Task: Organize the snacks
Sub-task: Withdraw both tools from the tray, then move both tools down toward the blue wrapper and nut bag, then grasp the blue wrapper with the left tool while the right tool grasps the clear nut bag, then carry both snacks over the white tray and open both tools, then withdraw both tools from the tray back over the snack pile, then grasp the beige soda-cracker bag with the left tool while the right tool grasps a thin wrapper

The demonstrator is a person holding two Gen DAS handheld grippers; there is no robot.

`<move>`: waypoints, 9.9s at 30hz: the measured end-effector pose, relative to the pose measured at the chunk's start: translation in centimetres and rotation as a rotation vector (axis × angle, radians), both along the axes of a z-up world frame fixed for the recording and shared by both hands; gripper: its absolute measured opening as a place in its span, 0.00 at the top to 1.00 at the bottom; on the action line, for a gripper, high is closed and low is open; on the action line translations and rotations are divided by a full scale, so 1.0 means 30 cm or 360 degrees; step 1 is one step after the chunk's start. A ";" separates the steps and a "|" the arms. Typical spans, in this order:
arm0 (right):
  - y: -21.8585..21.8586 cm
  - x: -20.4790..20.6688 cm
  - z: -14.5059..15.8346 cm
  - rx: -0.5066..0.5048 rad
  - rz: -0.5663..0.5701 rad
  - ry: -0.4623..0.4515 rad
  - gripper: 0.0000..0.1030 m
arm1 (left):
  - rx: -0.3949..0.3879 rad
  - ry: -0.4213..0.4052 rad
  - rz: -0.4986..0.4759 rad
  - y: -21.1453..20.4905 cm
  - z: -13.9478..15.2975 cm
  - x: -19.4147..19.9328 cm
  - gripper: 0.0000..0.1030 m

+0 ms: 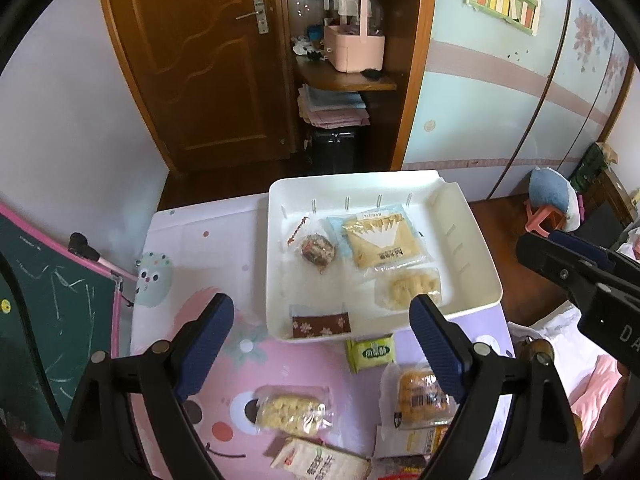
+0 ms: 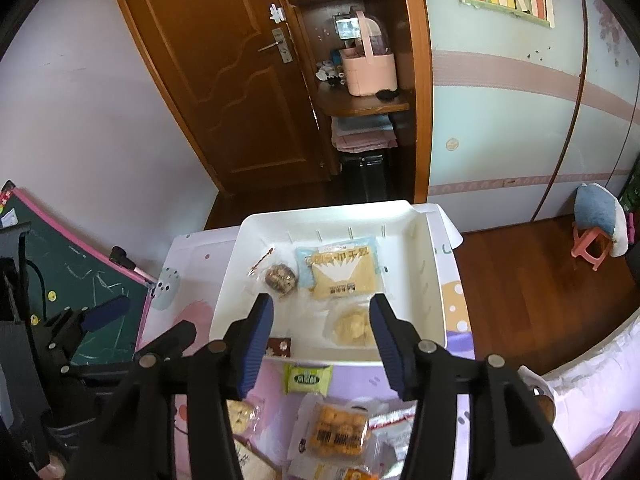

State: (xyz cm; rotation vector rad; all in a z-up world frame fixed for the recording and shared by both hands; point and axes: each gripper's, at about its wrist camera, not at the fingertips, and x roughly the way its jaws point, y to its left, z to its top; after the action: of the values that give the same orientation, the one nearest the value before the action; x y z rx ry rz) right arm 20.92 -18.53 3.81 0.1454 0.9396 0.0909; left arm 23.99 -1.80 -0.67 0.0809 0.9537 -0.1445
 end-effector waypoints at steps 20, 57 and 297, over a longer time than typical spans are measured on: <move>0.047 -0.341 -0.051 0.0028 0.0118 0.0022 0.47 | -0.0019 -0.0063 0.0013 0.096 -0.059 -0.393 0.13; 0.214 -0.654 -0.796 -0.0086 0.0458 0.0677 0.45 | -0.0076 0.0586 -0.0111 0.181 -0.779 -0.694 0.13; 0.193 -0.572 -0.754 -0.0600 0.0755 0.0366 0.75 | 0.0320 0.0430 -0.1034 0.050 -0.797 -0.400 0.21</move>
State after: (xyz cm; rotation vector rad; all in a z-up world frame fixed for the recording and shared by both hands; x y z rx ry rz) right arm 3.76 -12.75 -18.80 -0.4270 1.1896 0.3372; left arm 11.99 -0.30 -24.58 0.5696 1.1837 -0.6714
